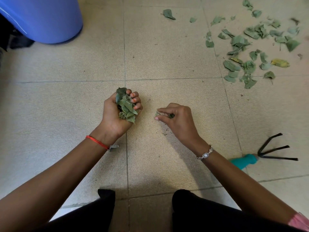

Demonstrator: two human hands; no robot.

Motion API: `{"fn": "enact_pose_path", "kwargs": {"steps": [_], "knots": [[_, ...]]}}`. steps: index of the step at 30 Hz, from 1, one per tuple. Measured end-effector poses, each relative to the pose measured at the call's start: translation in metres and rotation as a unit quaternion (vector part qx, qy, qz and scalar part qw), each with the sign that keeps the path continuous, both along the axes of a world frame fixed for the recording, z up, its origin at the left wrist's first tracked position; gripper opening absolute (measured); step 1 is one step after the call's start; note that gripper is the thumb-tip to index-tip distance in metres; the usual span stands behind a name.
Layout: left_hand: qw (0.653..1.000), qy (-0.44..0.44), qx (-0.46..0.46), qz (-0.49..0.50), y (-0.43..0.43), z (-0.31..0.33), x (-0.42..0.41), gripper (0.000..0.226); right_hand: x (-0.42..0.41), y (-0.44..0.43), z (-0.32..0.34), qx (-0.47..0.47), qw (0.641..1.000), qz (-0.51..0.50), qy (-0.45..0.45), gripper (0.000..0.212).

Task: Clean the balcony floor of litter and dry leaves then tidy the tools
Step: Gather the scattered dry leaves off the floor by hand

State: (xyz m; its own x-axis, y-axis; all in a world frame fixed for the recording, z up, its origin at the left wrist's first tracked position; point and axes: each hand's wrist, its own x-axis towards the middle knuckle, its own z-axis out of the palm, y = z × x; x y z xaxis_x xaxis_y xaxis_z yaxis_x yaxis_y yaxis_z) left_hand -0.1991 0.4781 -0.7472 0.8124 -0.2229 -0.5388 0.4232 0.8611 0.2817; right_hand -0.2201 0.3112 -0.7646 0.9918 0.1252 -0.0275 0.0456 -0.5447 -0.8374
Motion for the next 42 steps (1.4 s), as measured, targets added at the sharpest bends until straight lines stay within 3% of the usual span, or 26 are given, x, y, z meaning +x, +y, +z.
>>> {"fn": "enact_pose_path", "kwargs": {"steps": [9,13,17,21,23,25,27,28,29,31,33,35,42], "knots": [[1.0,0.0,0.004,-0.004,-0.002,0.001,0.0,0.014,-0.004,0.003,-0.01,-0.021,0.998,0.02,-0.063,0.011],[1.0,-0.001,0.003,-0.005,-0.004,0.004,0.001,0.014,-0.005,0.006,-0.018,-0.1,0.984,0.039,-0.145,0.011],[1.0,-0.004,0.001,-0.004,-0.005,0.008,0.002,0.015,-0.001,0.008,-0.026,-0.2,0.949,0.056,-0.238,0.025],[1.0,-0.007,0.003,0.003,-0.002,0.011,0.003,0.017,0.01,0.008,-0.029,-0.276,0.918,0.071,-0.276,0.027],[1.0,-0.006,0.001,0.008,-0.001,0.012,0.003,0.017,0.02,0.008,-0.024,-0.289,0.919,0.066,-0.26,0.022],[1.0,-0.005,-0.003,0.013,0.0,0.012,0.004,0.014,0.035,0.006,-0.013,-0.228,0.959,0.038,-0.165,0.016],[1.0,-0.006,-0.007,0.013,0.001,0.011,0.007,0.01,0.049,0.001,0.0,-0.074,0.997,-0.018,-0.013,0.022],[1.0,-0.006,-0.007,0.013,0.002,0.011,0.008,0.01,0.055,-0.002,0.007,0.038,0.996,-0.05,0.067,0.025],[1.0,-0.005,-0.007,0.013,0.004,0.01,0.01,0.011,0.06,-0.005,0.011,0.16,0.973,-0.077,0.147,0.024],[1.0,-0.004,-0.012,0.017,0.007,0.007,0.016,0.015,0.069,-0.009,0.017,0.377,0.876,-0.1,0.283,0.021],[1.0,-0.005,-0.022,0.02,0.008,0.006,0.02,0.018,0.072,-0.012,0.018,0.479,0.8,-0.08,0.351,0.015],[0.999,-0.004,-0.033,0.025,0.008,0.005,0.027,0.02,0.075,-0.011,0.018,0.51,0.771,-0.052,0.377,0.01],[0.997,0.001,-0.049,0.056,0.007,0.055,0.051,0.02,0.083,0.011,0.072,0.566,0.728,0.007,0.387,0.008]]}}
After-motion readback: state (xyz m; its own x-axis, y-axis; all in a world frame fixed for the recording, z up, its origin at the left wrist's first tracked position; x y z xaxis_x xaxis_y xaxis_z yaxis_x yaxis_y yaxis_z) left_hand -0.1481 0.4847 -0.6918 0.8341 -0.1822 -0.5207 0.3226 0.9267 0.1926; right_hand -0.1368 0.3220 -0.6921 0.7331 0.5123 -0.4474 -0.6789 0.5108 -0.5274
